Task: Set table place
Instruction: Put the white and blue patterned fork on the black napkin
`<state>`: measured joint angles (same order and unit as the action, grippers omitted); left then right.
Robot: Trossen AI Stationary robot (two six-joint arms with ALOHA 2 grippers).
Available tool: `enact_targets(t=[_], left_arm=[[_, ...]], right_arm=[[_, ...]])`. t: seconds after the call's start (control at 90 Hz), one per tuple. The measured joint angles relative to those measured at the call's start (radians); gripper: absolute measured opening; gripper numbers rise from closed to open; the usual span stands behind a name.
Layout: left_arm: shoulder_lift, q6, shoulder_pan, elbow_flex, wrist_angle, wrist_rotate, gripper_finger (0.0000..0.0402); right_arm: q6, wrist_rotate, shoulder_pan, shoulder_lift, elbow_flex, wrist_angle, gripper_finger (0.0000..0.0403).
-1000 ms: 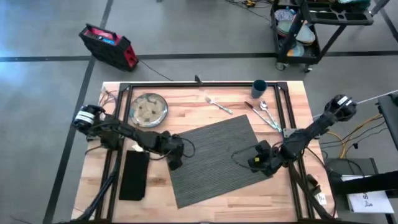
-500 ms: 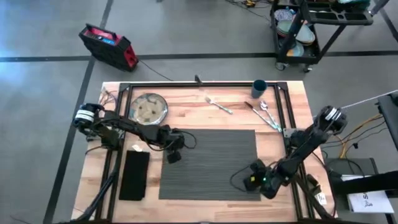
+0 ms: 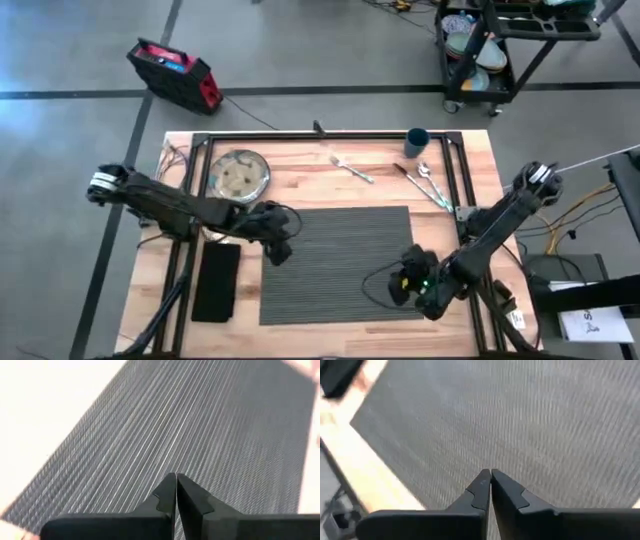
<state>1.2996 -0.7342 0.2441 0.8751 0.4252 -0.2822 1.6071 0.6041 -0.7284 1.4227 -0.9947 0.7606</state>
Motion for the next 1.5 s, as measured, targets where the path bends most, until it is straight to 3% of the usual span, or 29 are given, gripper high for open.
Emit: enact_targets(t=[0.178, 0.389, 0.611, 0.744, 0.978, 1.322, 1.5], left_arm=[[0.016, 0.044, 0.001, 0.015, 0.0, -0.023, 0.0], [0.049, 0.194, -0.004, 0.006, 0.081, -0.022, 0.0], [0.046, 0.359, -0.01, 0.0, 0.232, -0.024, 0.0], [0.043, 0.435, -0.043, -0.019, 0.256, -0.024, 0.0007], [0.002, 0.526, -0.105, -0.02, 0.248, -0.023, 0.0032], [-0.054, 0.566, -0.177, -0.034, 0.249, -0.024, 0.0098], [-0.055, 0.569, -0.184, -0.038, 0.249, -0.05, 0.0115]], right_arm=[[-0.373, 0.012, 0.216, -0.012, -0.123, 0.028, 0.0], [-0.797, -0.072, 0.59, -0.005, -0.215, 0.026, 0.0], [-1.132, -0.49, 1.067, 0.05, -0.189, -0.054, 0.0], [-1.236, -0.646, 1.246, 0.148, -0.182, -0.127, 0.0], [-1.315, -0.749, 1.336, 0.339, -0.206, -0.312, 0.001], [-1.38, -0.761, 1.345, 0.519, -0.298, -0.264, 0.0134], [-1.382, -0.76, 1.344, 0.573, -0.301, -0.23, 0.0162]])
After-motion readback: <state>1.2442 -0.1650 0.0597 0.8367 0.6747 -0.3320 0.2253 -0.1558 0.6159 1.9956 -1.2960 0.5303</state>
